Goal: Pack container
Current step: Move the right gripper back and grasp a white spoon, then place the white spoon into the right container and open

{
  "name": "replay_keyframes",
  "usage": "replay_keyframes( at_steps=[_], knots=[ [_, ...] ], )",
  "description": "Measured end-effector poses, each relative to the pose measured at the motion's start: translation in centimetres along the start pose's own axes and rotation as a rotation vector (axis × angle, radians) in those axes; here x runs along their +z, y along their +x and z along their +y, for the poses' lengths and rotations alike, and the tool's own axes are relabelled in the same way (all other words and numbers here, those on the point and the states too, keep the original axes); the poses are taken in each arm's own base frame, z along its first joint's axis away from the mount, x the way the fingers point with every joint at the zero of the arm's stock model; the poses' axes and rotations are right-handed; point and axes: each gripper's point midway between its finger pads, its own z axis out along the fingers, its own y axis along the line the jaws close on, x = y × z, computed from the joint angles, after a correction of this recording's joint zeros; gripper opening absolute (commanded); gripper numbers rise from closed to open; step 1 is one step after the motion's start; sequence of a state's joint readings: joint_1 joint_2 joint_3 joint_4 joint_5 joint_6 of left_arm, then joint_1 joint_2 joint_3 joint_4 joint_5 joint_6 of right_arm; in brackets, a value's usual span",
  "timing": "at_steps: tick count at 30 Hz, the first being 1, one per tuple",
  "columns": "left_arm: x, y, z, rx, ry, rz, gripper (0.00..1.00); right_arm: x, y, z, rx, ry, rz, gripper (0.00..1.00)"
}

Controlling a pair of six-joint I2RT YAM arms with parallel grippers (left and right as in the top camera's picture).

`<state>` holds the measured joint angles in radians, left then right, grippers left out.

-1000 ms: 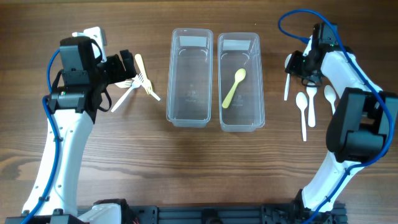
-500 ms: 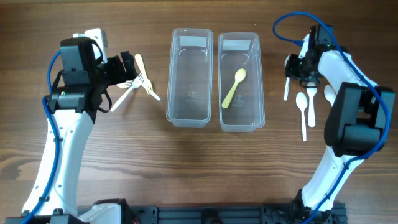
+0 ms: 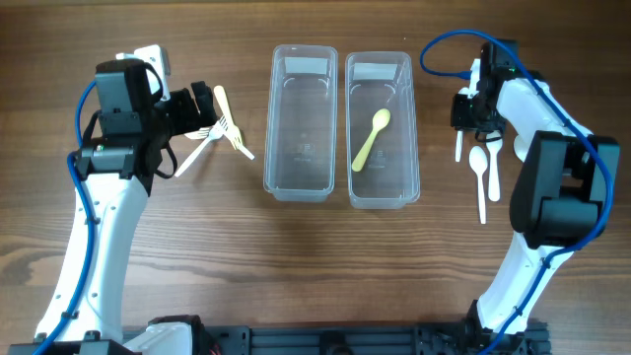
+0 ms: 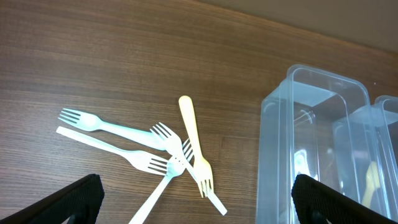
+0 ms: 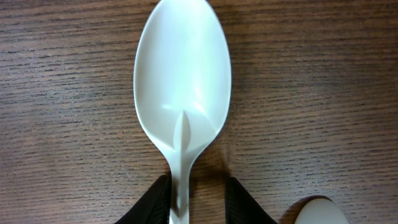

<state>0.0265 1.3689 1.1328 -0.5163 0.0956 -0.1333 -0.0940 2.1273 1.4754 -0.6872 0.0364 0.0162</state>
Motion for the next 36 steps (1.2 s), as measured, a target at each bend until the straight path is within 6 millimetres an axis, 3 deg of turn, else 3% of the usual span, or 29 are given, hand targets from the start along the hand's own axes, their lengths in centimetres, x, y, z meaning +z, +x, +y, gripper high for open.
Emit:
replay_keyframes(
  at_steps=[9,14,17,20,23,26,29,31,36],
  knots=[
    [0.0,0.0,-0.1,0.000,0.006,0.002,1.00,0.0,0.2,-0.2,-0.005,0.009,0.009,0.05],
    [0.0,0.0,-0.1,0.000,0.006,0.002,1.00,-0.6,0.7,-0.2,-0.004,0.011,0.046,0.04],
    [0.0,0.1,-0.1,0.000,0.007,0.002,1.00,-1.4,-0.2,-0.2,-0.003,0.010,0.024,0.04],
    [0.0,0.0,-0.1,0.000,0.006,0.002,1.00,-4.2,-1.5,-0.2,0.010,0.009,-0.028,0.04],
    [0.0,0.0,-0.1,0.000,0.006,0.002,1.00,-9.4,-3.1,0.5,0.024,-0.008,-0.132,0.04],
    [0.0,0.0,-0.1,0.000,0.006,0.002,1.00,-17.4,-4.3,3.9,0.039,-0.087,-0.293,0.04],
    [0.0,0.0,-0.1,0.000,0.007,0.002,1.00,-21.0,-3.5,8.0,0.025,-0.163,-0.344,0.04],
    [0.0,0.1,-0.1,0.000,0.007,0.002,1.00,-21.4,-2.6,10.9,-0.003,-0.202,-0.329,0.04],
    [0.0,0.1,-0.1,0.000,0.007,0.002,1.00,-19.1,-0.4,16.8,-0.079,-0.247,-0.247,0.04]
  ],
)
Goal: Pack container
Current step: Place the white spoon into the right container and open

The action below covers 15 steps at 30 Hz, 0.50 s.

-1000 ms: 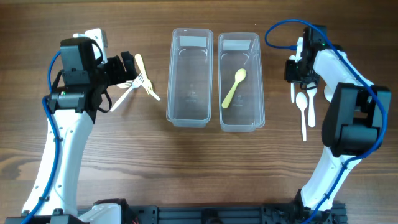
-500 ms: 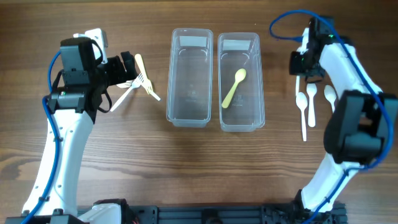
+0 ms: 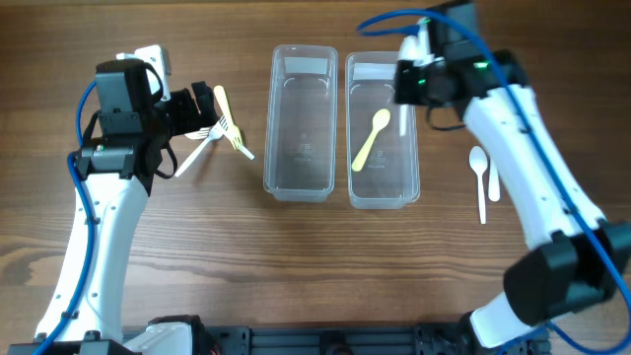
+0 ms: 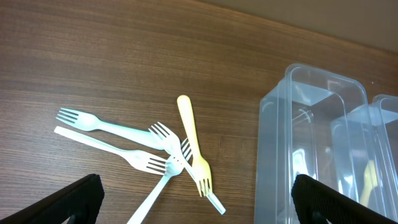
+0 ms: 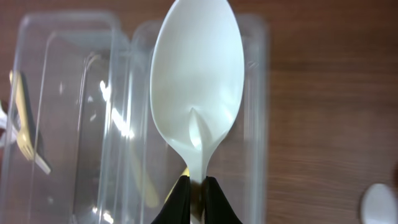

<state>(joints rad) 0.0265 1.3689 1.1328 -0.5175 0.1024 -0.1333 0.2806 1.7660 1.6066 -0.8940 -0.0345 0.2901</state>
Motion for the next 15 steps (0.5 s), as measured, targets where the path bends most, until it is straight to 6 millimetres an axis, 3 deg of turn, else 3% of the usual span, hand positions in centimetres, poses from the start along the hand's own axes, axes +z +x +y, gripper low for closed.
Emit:
replay_keyframes(
  at_steps=[4,9,11,15],
  knots=[
    [0.0,0.0,0.0,0.000,0.000,0.000,1.00,4.9,3.4,1.8,-0.022,0.007,0.137,0.06],
    [0.0,0.0,0.0,0.000,0.000,0.000,1.00,9.7,6.4,1.6,-0.025,0.040,0.259,0.31],
    [0.0,0.0,0.0,0.000,0.000,0.000,1.00,10.2,6.9,1.5,-0.025,0.046,0.273,0.38],
    [0.0,0.0,0.0,0.000,0.000,0.000,1.00,10.0,6.8,1.3,-0.055,0.046,0.273,0.42]
  ],
)
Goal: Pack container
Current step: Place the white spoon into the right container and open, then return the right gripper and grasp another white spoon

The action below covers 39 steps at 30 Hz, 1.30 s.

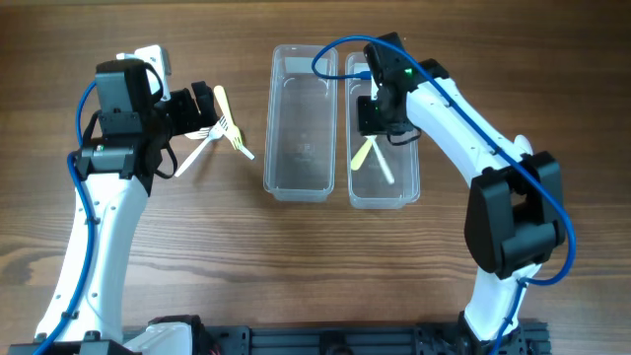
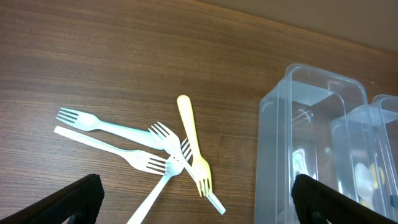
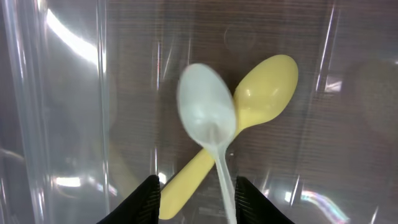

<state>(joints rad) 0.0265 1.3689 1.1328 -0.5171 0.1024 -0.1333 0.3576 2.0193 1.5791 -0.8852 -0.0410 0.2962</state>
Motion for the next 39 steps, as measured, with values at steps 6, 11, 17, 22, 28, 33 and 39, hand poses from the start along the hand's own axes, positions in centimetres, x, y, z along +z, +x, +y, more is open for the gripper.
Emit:
replay_keyframes(
  at_steps=[6,11,17,22,28,33,39],
  knots=[
    [0.0,0.0,0.0,0.000,0.000,0.000,1.00,-6.2,-3.1,-5.8,0.069,0.086,-0.166,0.50],
    [0.0,0.0,0.0,0.000,0.000,0.000,1.00,-12.7,-3.1,-20.0,0.285,0.221,-0.260,0.51],
    [0.0,0.0,0.0,0.000,0.000,-0.001,1.00,-9.3,1.7,-24.2,0.341,0.201,-0.098,0.51],
    [0.0,0.0,0.0,0.000,0.000,0.000,1.00,-5.1,5.7,-23.7,0.311,0.164,0.052,0.45],
    [0.0,0.0,0.0,0.000,0.000,-0.001,1.00,-3.9,7.4,-23.5,0.298,0.163,0.100,0.45],
    [0.0,0.0,0.0,0.000,0.000,0.000,1.00,-3.9,7.6,-24.0,0.301,0.170,0.099,0.35],
    [0.0,0.0,0.0,0.000,0.000,-0.001,1.00,-3.9,8.7,-23.7,0.301,0.163,0.147,0.35]
  ],
)
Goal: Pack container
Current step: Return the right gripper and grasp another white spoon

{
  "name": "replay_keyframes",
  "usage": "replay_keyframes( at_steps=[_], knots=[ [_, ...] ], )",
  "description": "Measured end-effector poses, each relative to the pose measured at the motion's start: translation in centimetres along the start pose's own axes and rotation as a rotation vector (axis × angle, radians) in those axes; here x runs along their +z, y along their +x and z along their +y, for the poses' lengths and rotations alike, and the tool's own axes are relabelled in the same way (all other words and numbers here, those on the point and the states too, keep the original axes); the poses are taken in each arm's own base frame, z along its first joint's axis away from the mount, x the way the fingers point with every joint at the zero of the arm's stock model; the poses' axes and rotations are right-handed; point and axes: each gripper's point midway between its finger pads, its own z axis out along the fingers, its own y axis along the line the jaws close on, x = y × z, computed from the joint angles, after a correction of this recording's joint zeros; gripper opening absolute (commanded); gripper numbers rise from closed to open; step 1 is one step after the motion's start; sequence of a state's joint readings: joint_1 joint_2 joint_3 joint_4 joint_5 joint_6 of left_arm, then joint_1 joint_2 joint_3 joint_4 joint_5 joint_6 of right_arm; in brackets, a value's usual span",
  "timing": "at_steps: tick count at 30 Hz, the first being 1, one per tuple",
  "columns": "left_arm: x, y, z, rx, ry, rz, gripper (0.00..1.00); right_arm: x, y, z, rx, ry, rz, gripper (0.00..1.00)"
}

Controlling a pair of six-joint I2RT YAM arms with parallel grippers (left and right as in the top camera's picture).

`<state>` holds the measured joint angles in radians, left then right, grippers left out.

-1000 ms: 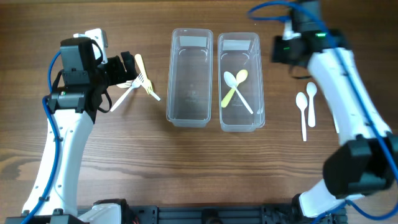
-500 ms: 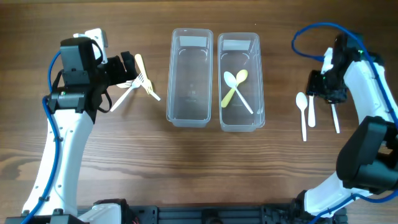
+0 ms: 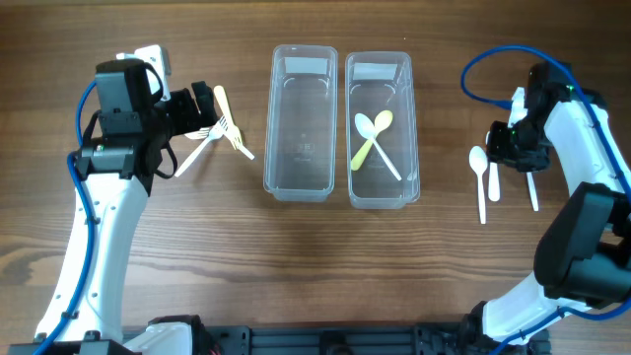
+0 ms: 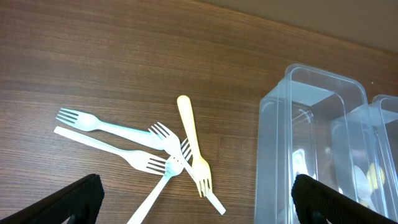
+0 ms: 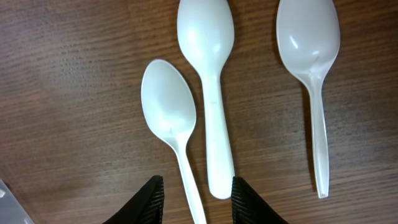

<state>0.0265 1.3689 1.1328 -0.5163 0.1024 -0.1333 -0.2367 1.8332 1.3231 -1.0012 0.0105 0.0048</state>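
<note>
Two clear containers stand side by side at the table's middle. The left one (image 3: 269, 138) holds nothing. The right one (image 3: 413, 138) holds a yellow spoon (image 3: 360, 160) with a white spoon (image 3: 389, 166) crossed over it. Three white spoons (image 5: 208, 37) lie on the table at the right. My right gripper (image 5: 196, 202) hangs open just above them, its fingers either side of the smallest spoon's (image 5: 168, 106) handle. Several forks, one yellow (image 4: 191, 143) and the others white (image 4: 112, 129), lie in a pile at the left. My left gripper (image 4: 196, 205) is held wide open above that pile, empty.
In the overhead view my left gripper (image 3: 202, 108) is just left of the fork pile (image 3: 222, 133), and my right gripper (image 3: 513, 143) is well right of the containers. Bare wood runs along the table's front.
My right gripper was open inside the right container with the white spoon lying below it. Now it is open over the three spoons on the table at the right. The left arm has not moved.
My right gripper's fingers first stood around the handle of a white spoon on the table at the right. Then it held that spoon above the right container. Then it was open and the spoon lay across the yellow one. Now it is back over the loose spoons.
</note>
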Motion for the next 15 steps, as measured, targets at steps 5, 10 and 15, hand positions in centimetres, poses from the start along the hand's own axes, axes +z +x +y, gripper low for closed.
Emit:
replay_keyframes(
  at_steps=[5,10,15],
  knots=[
    [0.0,0.0,0.0,0.000,0.000,-0.001,1.00,1.5,1.4,0.3,0.000,-0.014,0.035,0.35],
    [0.0,0.0,0.0,0.000,0.000,-0.001,1.00,3.9,4.0,0.6,0.001,-0.033,0.105,0.35],
    [0.0,0.0,0.0,0.000,0.000,-0.001,1.00,4.4,4.4,0.8,0.001,-0.044,0.112,0.34]
  ],
)
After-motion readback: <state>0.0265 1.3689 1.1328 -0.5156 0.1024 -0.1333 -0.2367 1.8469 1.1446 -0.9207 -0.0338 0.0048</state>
